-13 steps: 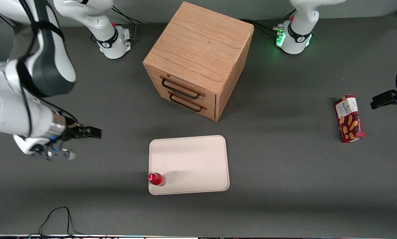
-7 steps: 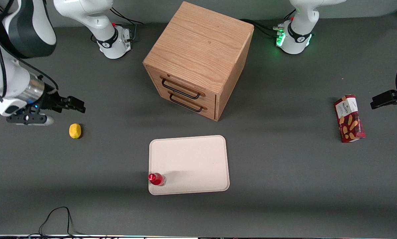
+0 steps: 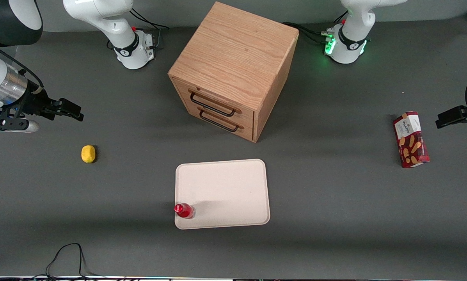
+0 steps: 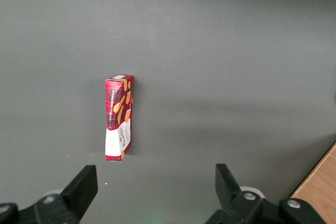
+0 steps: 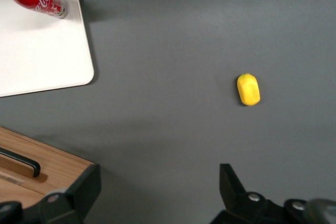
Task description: Place coke bottle on tray
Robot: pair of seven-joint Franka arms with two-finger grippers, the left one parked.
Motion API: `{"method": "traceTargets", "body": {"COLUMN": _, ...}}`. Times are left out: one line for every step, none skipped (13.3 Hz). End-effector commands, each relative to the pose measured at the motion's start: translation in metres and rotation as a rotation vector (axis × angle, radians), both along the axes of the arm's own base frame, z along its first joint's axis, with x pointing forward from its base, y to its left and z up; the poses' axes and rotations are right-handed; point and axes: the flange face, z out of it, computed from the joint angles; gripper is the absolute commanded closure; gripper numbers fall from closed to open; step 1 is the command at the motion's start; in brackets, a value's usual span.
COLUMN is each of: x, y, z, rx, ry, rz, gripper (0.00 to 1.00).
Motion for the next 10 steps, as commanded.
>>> {"method": "traceTargets", "body": {"x": 0.006, "y": 0.005, "z": 0.004, "rx": -0.015, "ry": 0.010, "rz": 0.028, "gripper": 0.00}}
{"method": "traceTargets", "body": {"x": 0.005, "y": 0.004, "z": 0.005, "rx": -0.014, "ry": 0.007, "rz": 0.029, "gripper": 0.00}}
{"method": "traceTargets", "body": {"x": 0.006, "y": 0.002, "z": 0.006, "rx": -0.013, "ry": 0.004, "rz": 0.026, "gripper": 0.00}}
{"method": "traceTargets", "body": {"x": 0.007, "y": -0.003, "z": 0.009, "rx": -0.012, "ry": -0.002, "rz": 0.020, "gripper": 0.00}}
{"method": "traceTargets", "body": {"x": 0.006, "y": -0.004, "z": 0.009, "rx": -0.012, "ry": 0.004, "rz": 0.020, "gripper": 0.00}}
{"method": "traceTargets", "body": {"x": 0.004, "y": -0.004, "z": 0.009, "rx": -0.012, "ry": 0.018, "rz": 0.021, "gripper": 0.00}}
{"method": "traceTargets", "body": {"x": 0.003, "y": -0.004, "z": 0.009, "rx": -0.014, "ry": 0.027, "rz": 0.021, "gripper": 0.00}}
{"method": "traceTargets", "body": {"x": 0.003, "y": -0.006, "z": 0.009, "rx": -0.014, "ry": 0.026, "rz": 0.018, "gripper": 0.00}}
{"method": "traceTargets", "body": {"x": 0.004, "y": -0.006, "z": 0.012, "rx": -0.013, "ry": 0.021, "rz": 0.018, "gripper": 0.00}}
{"method": "traceTargets", "body": {"x": 0.005, "y": -0.006, "z": 0.015, "rx": -0.014, "ry": 0.015, "rz": 0.017, "gripper": 0.00}}
